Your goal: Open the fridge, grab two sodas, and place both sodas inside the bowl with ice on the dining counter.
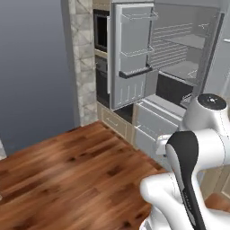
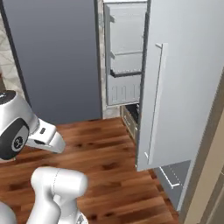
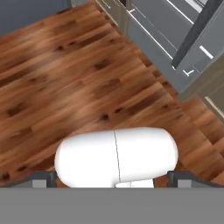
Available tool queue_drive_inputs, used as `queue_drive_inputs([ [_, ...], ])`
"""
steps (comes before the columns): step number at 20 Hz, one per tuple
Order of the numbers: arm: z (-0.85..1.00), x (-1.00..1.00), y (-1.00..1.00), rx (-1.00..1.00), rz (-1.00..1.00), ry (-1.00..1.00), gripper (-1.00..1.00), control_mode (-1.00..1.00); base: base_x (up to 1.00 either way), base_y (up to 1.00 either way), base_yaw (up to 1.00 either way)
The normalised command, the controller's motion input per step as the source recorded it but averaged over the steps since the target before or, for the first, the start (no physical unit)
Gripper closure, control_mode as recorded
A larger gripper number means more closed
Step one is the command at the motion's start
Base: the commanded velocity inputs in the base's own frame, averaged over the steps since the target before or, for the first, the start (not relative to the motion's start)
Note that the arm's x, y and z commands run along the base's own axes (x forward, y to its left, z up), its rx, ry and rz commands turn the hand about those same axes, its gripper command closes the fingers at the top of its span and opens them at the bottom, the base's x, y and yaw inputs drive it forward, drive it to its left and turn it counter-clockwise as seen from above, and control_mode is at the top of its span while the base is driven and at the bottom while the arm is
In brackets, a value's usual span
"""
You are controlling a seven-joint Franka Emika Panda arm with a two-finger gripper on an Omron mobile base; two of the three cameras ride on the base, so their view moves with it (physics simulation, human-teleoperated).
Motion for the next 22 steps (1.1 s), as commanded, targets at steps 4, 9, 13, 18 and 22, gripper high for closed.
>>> queue_drive_inputs([
  [4, 0.0, 0.0, 0.0, 0.0, 0.0, 0.0, -1.0, 1.0, 0.98, 0.34, -0.43],
  [9, 0.0, 0.0, 0.0, 0.0, 0.0, 0.0, -1.0, 1.0, 0.76, 0.32, -0.47],
  [13, 0.0, 0.0, 0.0, 0.0, 0.0, 0.0, -1.0, 1.0, 0.51, 0.34, -0.51],
  [18, 0.0, 0.0, 0.0, 0.0, 0.0, 0.0, -1.0, 1.0, 0.39, 0.34, -0.53],
  [22, 0.0, 0.0, 0.0, 0.0, 0.0, 0.0, -1.0, 1.0, 0.4, 0.31, -0.54],
])
